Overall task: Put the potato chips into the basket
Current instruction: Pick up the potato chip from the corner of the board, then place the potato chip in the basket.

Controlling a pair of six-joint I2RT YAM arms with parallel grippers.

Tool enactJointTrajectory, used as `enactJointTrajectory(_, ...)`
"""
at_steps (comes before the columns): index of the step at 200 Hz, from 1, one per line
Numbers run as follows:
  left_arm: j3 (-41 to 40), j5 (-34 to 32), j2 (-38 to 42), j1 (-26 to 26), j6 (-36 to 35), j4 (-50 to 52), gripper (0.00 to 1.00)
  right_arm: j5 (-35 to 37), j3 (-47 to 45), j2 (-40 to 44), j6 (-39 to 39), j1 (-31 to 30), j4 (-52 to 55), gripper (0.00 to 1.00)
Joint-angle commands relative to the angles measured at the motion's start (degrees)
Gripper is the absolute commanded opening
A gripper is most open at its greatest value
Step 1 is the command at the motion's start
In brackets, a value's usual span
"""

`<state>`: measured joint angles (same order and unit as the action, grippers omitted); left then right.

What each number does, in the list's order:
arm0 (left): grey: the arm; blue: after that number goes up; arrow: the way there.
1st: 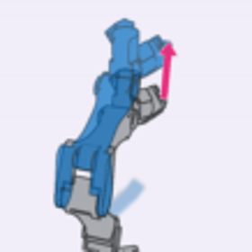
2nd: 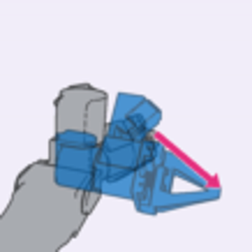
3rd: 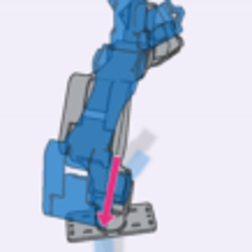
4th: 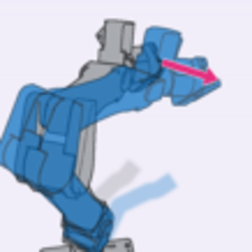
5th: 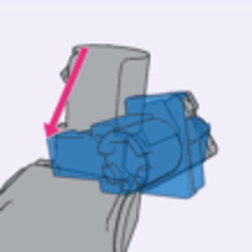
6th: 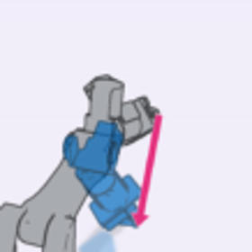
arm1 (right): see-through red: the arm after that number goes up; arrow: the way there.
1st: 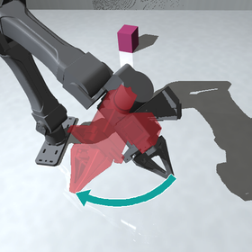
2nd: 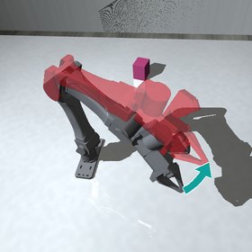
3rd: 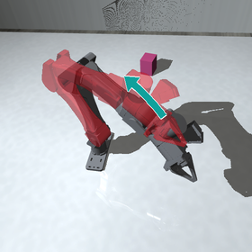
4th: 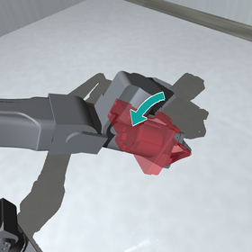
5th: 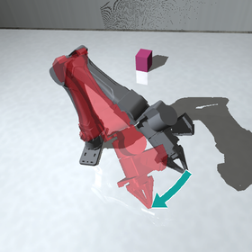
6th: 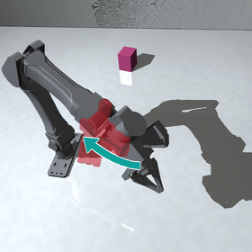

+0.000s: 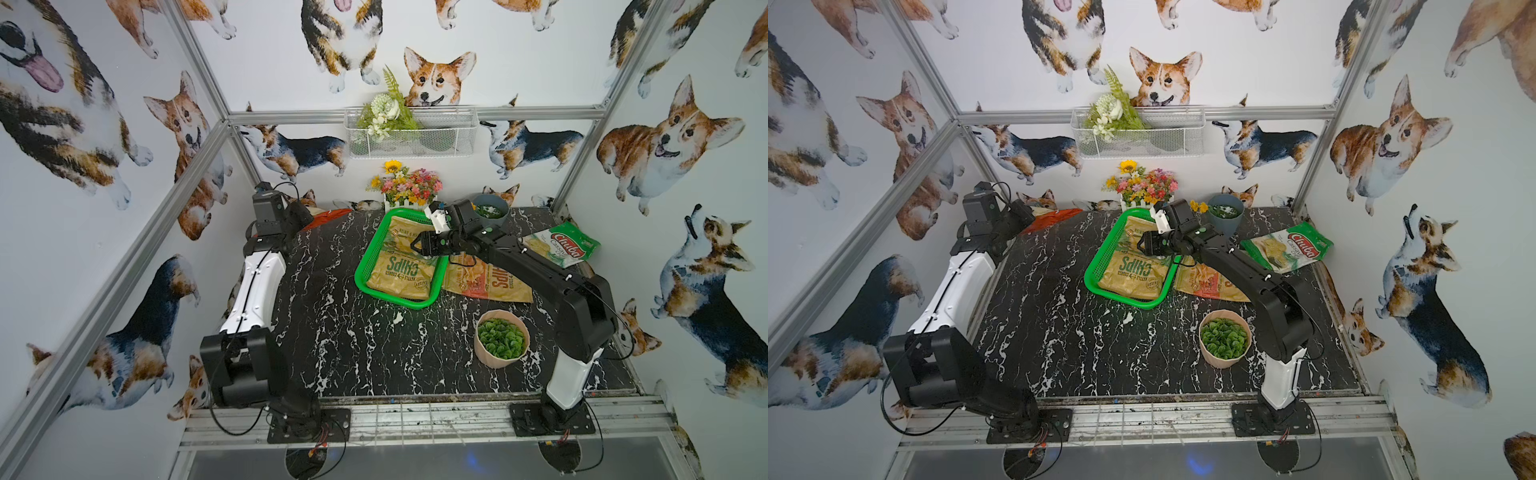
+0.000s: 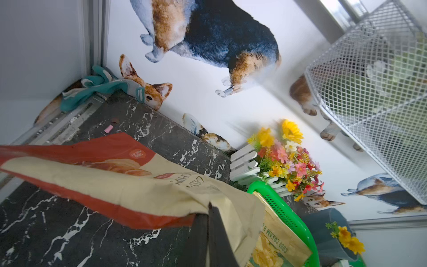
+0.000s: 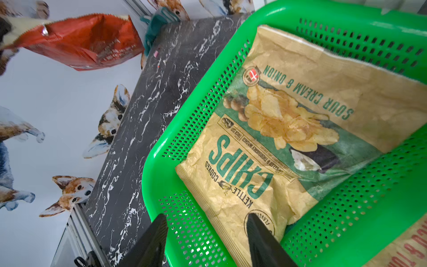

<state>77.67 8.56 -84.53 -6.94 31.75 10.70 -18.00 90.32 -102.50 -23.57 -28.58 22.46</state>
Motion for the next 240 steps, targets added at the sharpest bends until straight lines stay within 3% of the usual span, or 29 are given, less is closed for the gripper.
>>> enactJointTrajectory(1,-1.29,1.89,6.14,5.13,-7.46,-4.71,0.0,3.76,-2.87,4.88,-0.3,1.97,-7.25,0.59)
enactJointTrajectory(48,-2.83,9.0,10.46,14.5,-8.42,-6.71,0.0,5.39,-12.0,14.36,-3.03,7.7,-15.39,0.59)
enactJointTrajectory(86,0.0,12.37,7.89,23.19,-9.15,-6.19,0.0,6.68,-15.69,18.87,-2.63,9.97,-17.13,0.6)
enactJointTrajectory(123,2.67,21.97,1.69,28.94,-12.15,-7.42,0.0,6.45,-17.26,20.67,-2.66,11.7,-17.55,0.6)
enactJointTrajectory(153,7.93,28.33,-5.82,29.78,-15.42,-5.67,0.0,6.25,-17.2,21.54,-2.49,13.0,-17.62,0.61)
enactJointTrajectory(198,18.48,27.22,-15.98,29.62,-25.52,5.29,0.0,5.53,-17.18,21.53,-2.1,13.63,-17.1,0.6)
enactJointTrajectory(240,25.61,30.92,-21.32,28.09,-27.18,7.7,0.0,4.76,-17.27,21.09,-2.27,13.69,-17.23,0.6)
